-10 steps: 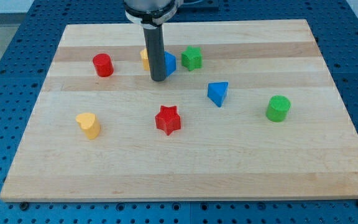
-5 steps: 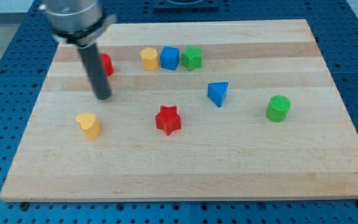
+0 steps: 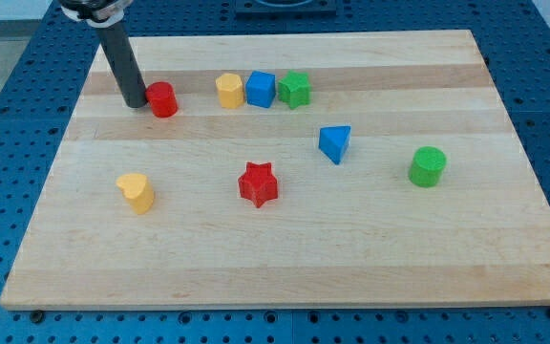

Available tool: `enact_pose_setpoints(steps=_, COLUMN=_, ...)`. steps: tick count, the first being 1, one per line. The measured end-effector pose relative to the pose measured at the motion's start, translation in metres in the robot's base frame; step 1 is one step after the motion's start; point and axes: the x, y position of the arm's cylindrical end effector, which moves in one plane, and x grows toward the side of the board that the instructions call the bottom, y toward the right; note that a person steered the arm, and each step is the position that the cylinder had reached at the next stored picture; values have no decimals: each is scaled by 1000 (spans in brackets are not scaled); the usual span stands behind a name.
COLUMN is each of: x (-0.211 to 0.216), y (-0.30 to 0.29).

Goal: Move the red circle to the left side of the yellow hexagon

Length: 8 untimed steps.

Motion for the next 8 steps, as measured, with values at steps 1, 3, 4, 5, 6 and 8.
enact_pose_setpoints(steps=1, x=0, y=4)
enact_pose_setpoints(steps=3, x=-5, y=33)
enact_pose_setpoints(steps=4, x=-5, y=32)
enact_pose_setpoints(steps=5, x=7, y=29)
enact_pose_setpoints(steps=6, x=8, y=31)
enact_pose_setpoints(steps=8, x=9, y=47)
